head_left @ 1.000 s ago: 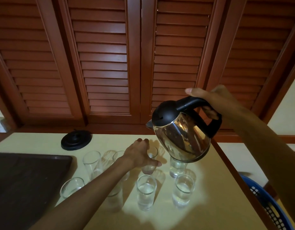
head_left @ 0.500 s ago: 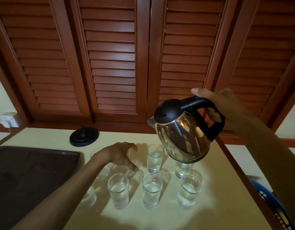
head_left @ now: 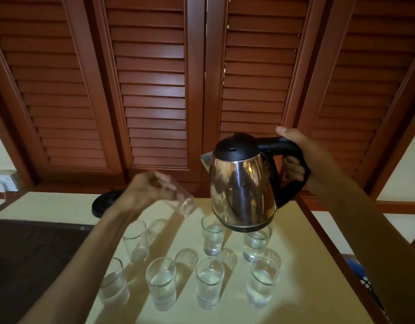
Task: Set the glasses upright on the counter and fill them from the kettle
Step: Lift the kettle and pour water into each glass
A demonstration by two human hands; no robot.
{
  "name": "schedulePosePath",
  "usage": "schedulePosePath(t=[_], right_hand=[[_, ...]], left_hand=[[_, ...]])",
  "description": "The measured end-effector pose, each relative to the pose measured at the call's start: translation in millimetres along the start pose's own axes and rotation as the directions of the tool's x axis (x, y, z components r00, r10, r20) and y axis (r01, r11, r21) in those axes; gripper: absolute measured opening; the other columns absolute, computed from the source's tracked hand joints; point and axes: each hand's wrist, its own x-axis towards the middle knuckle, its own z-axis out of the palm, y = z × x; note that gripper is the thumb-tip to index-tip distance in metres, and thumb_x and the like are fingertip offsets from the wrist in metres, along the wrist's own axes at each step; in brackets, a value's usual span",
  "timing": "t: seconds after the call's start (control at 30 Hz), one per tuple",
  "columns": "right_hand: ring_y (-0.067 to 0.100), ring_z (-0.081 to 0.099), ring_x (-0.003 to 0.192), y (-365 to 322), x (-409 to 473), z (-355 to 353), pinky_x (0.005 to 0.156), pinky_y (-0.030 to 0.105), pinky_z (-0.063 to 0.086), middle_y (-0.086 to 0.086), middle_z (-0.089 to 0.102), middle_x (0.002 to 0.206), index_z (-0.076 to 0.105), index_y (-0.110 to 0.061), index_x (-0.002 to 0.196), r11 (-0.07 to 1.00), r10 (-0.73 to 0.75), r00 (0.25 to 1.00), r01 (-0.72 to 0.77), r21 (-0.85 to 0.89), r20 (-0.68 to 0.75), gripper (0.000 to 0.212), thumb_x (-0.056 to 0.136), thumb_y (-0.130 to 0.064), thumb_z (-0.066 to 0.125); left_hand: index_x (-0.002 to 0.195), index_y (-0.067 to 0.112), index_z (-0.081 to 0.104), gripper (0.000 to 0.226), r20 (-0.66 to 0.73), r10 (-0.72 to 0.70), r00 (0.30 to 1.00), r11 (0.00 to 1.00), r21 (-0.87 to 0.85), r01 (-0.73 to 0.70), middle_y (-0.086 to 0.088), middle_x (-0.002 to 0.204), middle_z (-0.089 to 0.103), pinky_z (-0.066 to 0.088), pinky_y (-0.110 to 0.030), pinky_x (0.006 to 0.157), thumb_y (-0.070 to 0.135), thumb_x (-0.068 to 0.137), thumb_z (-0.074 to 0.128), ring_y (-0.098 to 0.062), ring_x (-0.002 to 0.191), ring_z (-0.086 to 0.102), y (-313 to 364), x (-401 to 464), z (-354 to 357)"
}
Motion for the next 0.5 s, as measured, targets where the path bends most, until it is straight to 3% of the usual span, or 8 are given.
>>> schedulePosePath(t=[0.07,0.17,0.23,0.27,0.37,0.43,0.5], right_hand=[[0.011,0.033,0.030,-1.3,0.3,-1.6,0.033,0.021,0.027,-0.003,0.037,0.041,0.057,-0.022,0.048,0.999,-0.010,1.000,0.010,0.039,0.016,0.050,0.077,-0.057,0.077],[0.011,0.033,0.030,-2.9,1.3,-1.1,0.033,0.021,0.028,-0.004,0.038,0.039,0.057,-0.022,0.043,0.999,-0.002,1.000,0.002,0.040,0.011,0.052,0.077,-0.057,0.074],[0.012,0.034,0.030,-2.9,2.4,0.0,0.033,0.021,0.028,-0.003,0.038,0.040,0.057,-0.022,0.045,0.999,0.000,1.000,0.000,0.038,0.005,0.052,0.076,-0.058,0.076],[0.012,0.034,0.031,-3.0,3.2,0.2,0.034,0.021,0.028,-0.003,0.038,0.040,0.057,-0.021,0.046,0.999,-0.005,1.000,0.005,0.035,0.001,0.051,0.076,-0.058,0.077],[0.013,0.034,0.033,-8.5,4.6,1.4,0.037,0.023,0.027,-0.002,0.039,0.043,0.058,-0.020,0.047,1.000,-0.030,0.999,0.030,-0.008,-0.017,0.051,0.078,-0.056,0.078],[0.015,0.035,0.036,-17.1,4.2,4.9,0.041,0.027,0.027,0.000,0.041,0.045,0.061,-0.019,0.048,0.995,-0.063,0.998,0.062,-0.083,-0.015,0.050,0.075,-0.056,0.079],[0.017,0.035,0.039,-25.6,4.0,9.8,0.045,0.029,0.028,0.001,0.042,0.047,0.060,-0.018,0.048,0.977,-0.100,0.995,0.103,-0.188,0.025,0.052,0.073,-0.059,0.079]], left_hand=[[0.109,0.005,0.067,0.057,-0.073,0.011,0.997,0.982,-0.189,-0.025,-0.013,0.096,0.075,0.056,-0.041,0.085,-0.002,0.057,0.090,-0.027,0.088,0.073,15.5,0.9,-6.6],[0.108,0.016,0.068,0.059,-0.100,-0.017,0.995,0.873,-0.486,-0.034,-0.003,0.100,0.069,0.051,-0.035,0.079,0.017,0.056,0.096,-0.018,0.087,0.065,25.9,4.0,-5.8],[0.106,0.023,0.067,0.060,-0.077,-0.094,0.993,0.813,-0.581,0.032,0.001,0.100,0.067,0.052,-0.039,0.078,0.033,0.054,0.096,-0.017,0.086,0.063,28.8,2.5,0.2],[0.104,0.023,0.066,0.049,-0.078,-0.127,0.989,0.806,-0.590,0.057,0.000,0.098,0.068,0.053,-0.041,0.078,0.033,0.062,0.091,-0.018,0.085,0.064,29.5,-0.4,4.4],[0.099,0.017,0.067,0.019,-0.068,-0.080,0.994,0.886,-0.461,0.040,-0.003,0.089,0.069,0.056,-0.037,0.074,0.014,0.083,0.078,-0.018,0.073,0.071,22.3,-5.1,18.7],[0.099,0.011,0.067,0.023,-0.087,0.008,0.996,0.975,-0.220,-0.027,-0.005,0.083,0.071,0.056,-0.036,0.071,-0.002,0.083,0.074,-0.021,0.069,0.071,16.0,-8.5,26.7],[0.098,0.005,0.065,0.029,-0.094,0.063,0.994,0.997,-0.027,-0.066,-0.006,0.075,0.070,0.054,-0.033,0.063,-0.012,0.076,0.072,-0.022,0.065,0.068,11.6,-11.6,34.9]])
